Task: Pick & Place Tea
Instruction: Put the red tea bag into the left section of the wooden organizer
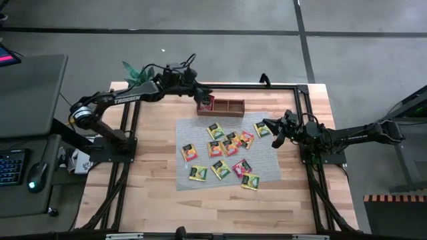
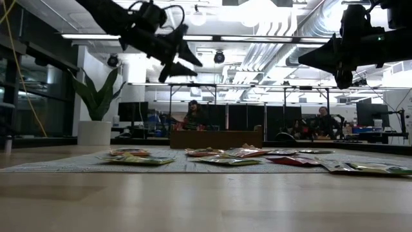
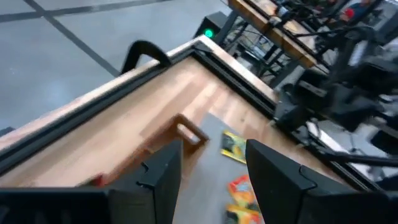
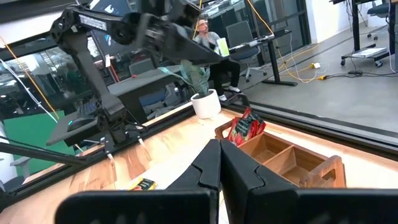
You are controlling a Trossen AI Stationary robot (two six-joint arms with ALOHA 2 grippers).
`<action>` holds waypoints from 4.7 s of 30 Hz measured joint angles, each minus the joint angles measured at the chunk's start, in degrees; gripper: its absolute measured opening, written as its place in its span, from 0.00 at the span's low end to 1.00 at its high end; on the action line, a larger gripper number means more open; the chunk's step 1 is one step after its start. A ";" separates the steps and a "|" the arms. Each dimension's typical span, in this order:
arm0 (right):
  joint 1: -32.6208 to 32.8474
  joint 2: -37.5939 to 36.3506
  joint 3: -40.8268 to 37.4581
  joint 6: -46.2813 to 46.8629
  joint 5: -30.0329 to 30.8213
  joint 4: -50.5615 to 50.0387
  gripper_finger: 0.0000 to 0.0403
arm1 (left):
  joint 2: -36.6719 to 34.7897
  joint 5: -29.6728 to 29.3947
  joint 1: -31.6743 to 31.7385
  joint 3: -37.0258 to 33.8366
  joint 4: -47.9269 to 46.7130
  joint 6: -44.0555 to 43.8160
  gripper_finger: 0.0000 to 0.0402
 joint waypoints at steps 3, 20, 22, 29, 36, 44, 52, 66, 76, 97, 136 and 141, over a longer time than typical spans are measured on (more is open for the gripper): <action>0.00 0.00 0.00 0.00 0.02 0.00 0.00 | -2.25 -0.60 -2.09 0.24 0.41 -0.49 0.44; 0.00 -0.04 0.00 5.62 -1.50 0.01 0.00 | -10.52 -19.03 -19.44 0.23 -8.78 -3.07 0.44; 0.00 -0.04 0.00 7.58 -2.80 0.05 0.00 | -10.46 -21.30 -21.46 0.11 -9.55 -3.84 0.44; 0.00 -0.06 0.00 14.91 -5.05 0.03 0.00 | -11.05 -31.90 -29.58 0.05 -14.37 -7.43 0.43; 0.00 -0.05 0.00 8.31 -20.47 0.84 0.01 | -13.13 -42.42 -36.98 -0.11 -17.94 -9.66 0.43; 0.00 0.37 1.09 9.33 -31.28 -1.28 0.06 | -14.17 -46.45 -40.76 0.06 -22.90 -11.29 0.43; 0.00 4.54 14.68 7.79 -30.62 -26.04 0.22 | -14.00 -38.64 -40.91 -5.84 -18.06 -13.73 0.43; 0.00 11.98 23.93 11.82 -28.25 -45.50 0.32 | 4.29 -24.20 -40.12 -1.84 -8.08 -6.78 0.16; 0.00 11.96 23.93 14.49 -27.67 -54.78 0.32 | 18.15 -21.85 -40.15 10.48 -8.64 -2.58 0.00; -0.02 11.98 23.93 21.17 -22.40 -62.47 0.32 | 33.92 -21.92 -44.07 21.07 -4.81 -10.74 0.00; -0.02 12.02 23.93 21.03 -19.18 -64.69 0.32 | 42.11 -26.70 -45.91 28.76 -13.19 -8.50 0.00; -0.02 12.01 23.93 21.03 -19.02 -64.32 0.32 | 42.11 -26.63 -46.21 28.79 -14.11 -8.52 0.00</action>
